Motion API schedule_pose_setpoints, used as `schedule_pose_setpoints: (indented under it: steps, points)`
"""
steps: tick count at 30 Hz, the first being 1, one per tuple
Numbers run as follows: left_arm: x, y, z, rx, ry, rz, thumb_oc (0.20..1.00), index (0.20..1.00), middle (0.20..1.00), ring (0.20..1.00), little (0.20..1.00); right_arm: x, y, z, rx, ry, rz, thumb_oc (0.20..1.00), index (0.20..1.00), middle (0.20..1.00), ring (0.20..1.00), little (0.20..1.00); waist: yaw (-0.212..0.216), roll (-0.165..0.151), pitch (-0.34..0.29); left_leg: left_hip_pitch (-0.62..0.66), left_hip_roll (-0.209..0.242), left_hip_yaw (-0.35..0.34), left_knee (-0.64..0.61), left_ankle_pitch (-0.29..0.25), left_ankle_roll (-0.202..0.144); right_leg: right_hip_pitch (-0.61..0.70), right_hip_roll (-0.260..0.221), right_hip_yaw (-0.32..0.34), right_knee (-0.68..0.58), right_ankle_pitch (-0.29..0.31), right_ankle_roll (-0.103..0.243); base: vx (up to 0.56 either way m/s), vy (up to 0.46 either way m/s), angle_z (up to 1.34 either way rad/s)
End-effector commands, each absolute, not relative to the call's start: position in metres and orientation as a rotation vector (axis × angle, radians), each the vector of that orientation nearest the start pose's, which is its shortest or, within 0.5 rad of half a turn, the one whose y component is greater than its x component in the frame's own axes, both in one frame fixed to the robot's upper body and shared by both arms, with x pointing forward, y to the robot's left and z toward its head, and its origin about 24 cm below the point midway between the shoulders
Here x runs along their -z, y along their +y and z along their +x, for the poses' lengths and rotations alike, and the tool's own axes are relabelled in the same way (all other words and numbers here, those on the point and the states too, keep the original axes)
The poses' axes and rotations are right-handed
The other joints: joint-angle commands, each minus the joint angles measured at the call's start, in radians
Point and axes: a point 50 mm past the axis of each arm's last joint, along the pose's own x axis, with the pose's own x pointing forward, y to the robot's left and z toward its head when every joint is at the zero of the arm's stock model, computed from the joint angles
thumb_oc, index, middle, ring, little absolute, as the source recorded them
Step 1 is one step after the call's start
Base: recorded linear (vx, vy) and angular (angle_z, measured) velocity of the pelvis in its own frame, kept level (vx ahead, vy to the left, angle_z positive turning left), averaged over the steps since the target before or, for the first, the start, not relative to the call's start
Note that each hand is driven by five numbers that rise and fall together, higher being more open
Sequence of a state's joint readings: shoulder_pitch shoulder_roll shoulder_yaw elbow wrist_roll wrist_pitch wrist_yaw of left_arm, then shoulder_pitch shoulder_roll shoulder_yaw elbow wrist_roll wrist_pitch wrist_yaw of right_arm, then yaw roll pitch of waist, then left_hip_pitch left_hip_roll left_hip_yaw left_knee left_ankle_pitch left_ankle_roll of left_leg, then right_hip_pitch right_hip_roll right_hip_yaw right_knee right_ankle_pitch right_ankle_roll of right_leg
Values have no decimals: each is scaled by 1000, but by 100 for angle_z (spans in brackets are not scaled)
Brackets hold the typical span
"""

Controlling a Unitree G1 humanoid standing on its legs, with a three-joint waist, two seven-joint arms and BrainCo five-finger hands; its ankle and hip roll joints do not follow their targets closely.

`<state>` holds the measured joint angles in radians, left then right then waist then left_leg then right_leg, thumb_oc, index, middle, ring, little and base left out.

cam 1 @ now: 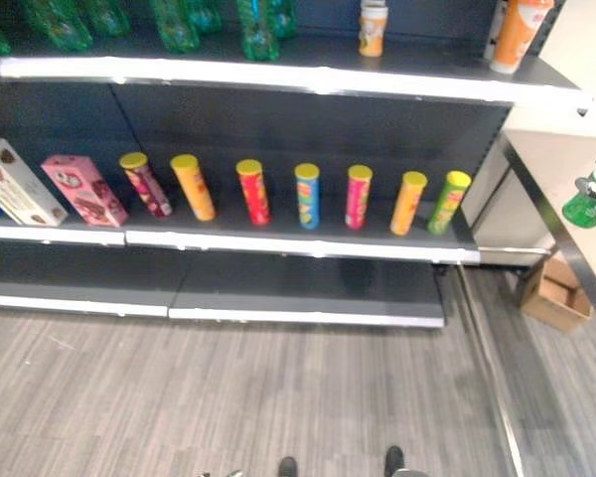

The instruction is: Put the goods on the table back onto the shelves and tidy them up.

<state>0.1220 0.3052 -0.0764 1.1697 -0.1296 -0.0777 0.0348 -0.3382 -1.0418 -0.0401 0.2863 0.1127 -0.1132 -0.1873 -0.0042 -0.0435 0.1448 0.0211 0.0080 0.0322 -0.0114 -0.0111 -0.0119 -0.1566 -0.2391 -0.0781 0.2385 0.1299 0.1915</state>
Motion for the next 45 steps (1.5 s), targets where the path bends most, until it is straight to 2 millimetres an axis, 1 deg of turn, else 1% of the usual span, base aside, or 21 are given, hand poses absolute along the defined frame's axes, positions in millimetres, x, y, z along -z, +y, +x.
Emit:
schedule_pose_setpoints:
  steps: [1,2,4,6,8,11,15,19,20,21,22,24,25,26,28,31,33,37,40,42,45]
  points:
    - [146,287,62,-242,1171,294,1000,1000,1000,1000,1000,-281,-326,285,378,-561,-928,200,200,200,200,200,22,-8,44,44,-7,-59,43,-137,27,-34,2,53,213,-36,-20,224,-7,-1]
    - [144,288,69,-253,1148,280,1000,1000,1000,1000,1000,-282,-325,285,370,-560,-931,200,200,200,200,200,11,-7,45,69,-9,-77,23,-144,19,-55,46,57,117,-89,-23,150,-23,5]
    - [143,288,73,-252,1129,272,1000,1000,1000,1000,1000,-283,-326,284,377,-562,-928,200,200,200,200,200,7,-9,50,82,-16,-88,18,-151,16,-59,65,59,33,-92,-18,205,-47,10]
    - [142,282,82,-229,1094,254,1000,1000,1000,1000,1000,-285,-330,281,404,-569,-921,200,200,200,200,200,-14,-18,60,129,-31,-127,6,-174,7,-121,109,51,-205,-44,6,366,-118,4]
    - [141,280,89,-219,1076,246,1000,1000,1000,1000,1000,-286,-333,279,424,-567,-931,200,200,200,200,200,-39,-21,63,164,-22,-151,1,-195,-8,-124,141,40,-316,-19,23,306,-109,19]
    - [140,277,96,-211,1045,246,1000,1000,1000,1000,1000,-298,-330,271,422,-623,-959,200,200,200,200,200,-45,-41,30,187,-15,-169,12,-233,-23,-76,145,27,-323,6,6,330,-203,91]
    - [139,274,97,-225,1027,223,1000,1000,1000,1000,1000,-306,-319,265,387,-684,-963,200,200,200,200,200,-49,-31,-2,200,36,-172,68,-236,-51,-38,160,10,-296,1,-15,311,-194,53]
    - [139,269,94,-232,1008,176,1000,1000,1000,1000,1000,-323,-296,254,291,-805,-987,200,200,200,200,200,-48,-19,-52,167,91,-169,224,-89,-114,61,204,-28,-307,-72,-60,289,-181,5]
    - [139,269,94,-232,1008,175,1000,1000,1000,1000,1000,-323,-296,254,291,-804,-987,200,200,200,200,200,-49,-18,-51,167,92,-171,226,-90,-115,63,205,-30,-308,-73,-60,253,-161,6]
    - [141,268,88,-245,1030,159,1000,1000,1000,1000,1000,-330,-291,249,268,-841,-989,200,200,200,200,200,-46,-22,-53,139,102,-163,320,-29,-132,105,220,-31,-317,-105,-79,153,-96,3]
    - [141,268,88,-244,1030,159,1000,1000,1000,1000,1000,-330,-292,248,269,-841,-989,200,200,200,200,200,-47,-21,-52,135,102,-166,330,-34,-132,105,220,-34,-316,-105,-80,247,-145,2]
    - [143,268,82,-256,1045,140,1000,1000,1000,1000,1000,-342,-291,237,268,-907,-948,200,200,200,200,200,-49,-35,-44,71,124,-125,507,54,-130,163,236,-35,-322,-150,-115,223,-142,13]
    - [143,268,82,-255,1045,141,1000,1000,1000,1000,1000,-342,-291,237,269,-907,-947,200,200,200,200,200,-48,-34,-43,67,126,-127,516,50,-130,163,238,-36,-322,-151,-115,276,-210,10]
    - [143,273,78,-255,1064,161,1000,1000,1000,1000,1000,-354,-296,234,302,-937,-910,200,200,200,200,200,-30,-58,-18,-7,129,-93,664,72,-100,205,241,-26,-326,-173,-137,138,-113,10]
    - [142,276,80,-266,1061,164,1000,1000,1000,1000,1000,-362,-297,236,305,-934,-920,200,200,200,200,200,-22,-67,-6,-45,134,-86,691,58,-96,212,237,-24,-324,-177,-138,130,-82,12]
    - [140,287,75,-302,1081,172,1000,1000,1000,1000,1000,-377,-298,247,268,-894,-920,200,200,200,200,200,21,-101,15,-140,147,-59,503,-67,-91,237,210,-32,-325,-200,-121,152,3,25]
    - [140,289,72,-306,1089,169,1000,1000,1000,1000,1000,-382,-297,251,263,-893,-921,200,200,200,200,200,29,-110,17,-173,141,-57,387,-68,-99,244,196,-38,-326,-208,-114,118,57,10]
    - [140,298,61,-324,1124,201,1000,1000,1000,1000,1000,-391,-312,266,323,-842,-858,200,200,200,200,200,100,-97,19,-267,131,-145,-37,119,-151,306,215,-27,-326,-262,-107,310,160,29]
    - [143,298,46,-345,1177,197,1000,1000,1000,1000,1000,-393,-308,279,299,-818,-830,200,200,200,200,200,115,-88,12,-271,120,-164,-74,119,-162,345,215,-2,-326,-281,-95,388,228,-12]
    - [145,298,39,-359,1201,193,1000,1000,1000,1000,1000,-400,-298,282,277,-850,-802,200,200,200,200,200,128,-75,3,-242,114,-169,-62,162,-160,360,200,19,-326,-278,-83,322,241,-26]
    - [142,307,35,-380,1217,228,1000,1000,1000,1000,1000,-403,-283,294,234,-863,-771,200,200,200,200,200,152,-98,-20,-214,91,-108,-32,134,-123,345,124,53,-326,-248,-33,341,310,-121]
